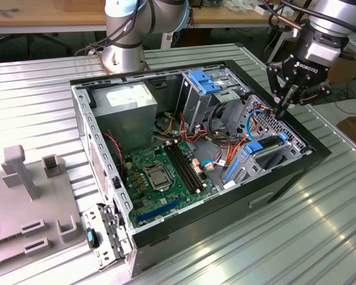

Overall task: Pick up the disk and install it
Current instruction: 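Insert the first disk wire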

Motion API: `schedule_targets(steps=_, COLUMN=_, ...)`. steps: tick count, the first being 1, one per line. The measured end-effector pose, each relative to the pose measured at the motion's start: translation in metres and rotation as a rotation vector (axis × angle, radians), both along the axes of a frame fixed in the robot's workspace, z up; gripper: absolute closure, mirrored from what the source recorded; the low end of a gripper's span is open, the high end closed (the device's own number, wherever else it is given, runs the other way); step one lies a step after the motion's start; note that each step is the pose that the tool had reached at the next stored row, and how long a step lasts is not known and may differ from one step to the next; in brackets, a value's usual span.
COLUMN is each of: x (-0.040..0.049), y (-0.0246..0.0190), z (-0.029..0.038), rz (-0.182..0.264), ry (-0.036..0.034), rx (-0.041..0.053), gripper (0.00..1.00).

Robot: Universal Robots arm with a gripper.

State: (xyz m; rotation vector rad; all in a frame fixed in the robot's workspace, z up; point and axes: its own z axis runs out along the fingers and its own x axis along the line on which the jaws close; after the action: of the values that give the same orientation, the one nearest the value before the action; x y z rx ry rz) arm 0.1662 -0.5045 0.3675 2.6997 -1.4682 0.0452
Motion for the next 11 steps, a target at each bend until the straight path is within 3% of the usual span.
schedule_targets(steps=5, x=0.0, y=0.0, z=-0.0003, rz=-0.099, ry=0.0, rx=-0.0001, gripper=0.83)
schedule_targets(steps=11, x=0.0, y=0.0, z=-0.0005, rz=-0.165, ry=0.0, rx=0.0, gripper=0.83)
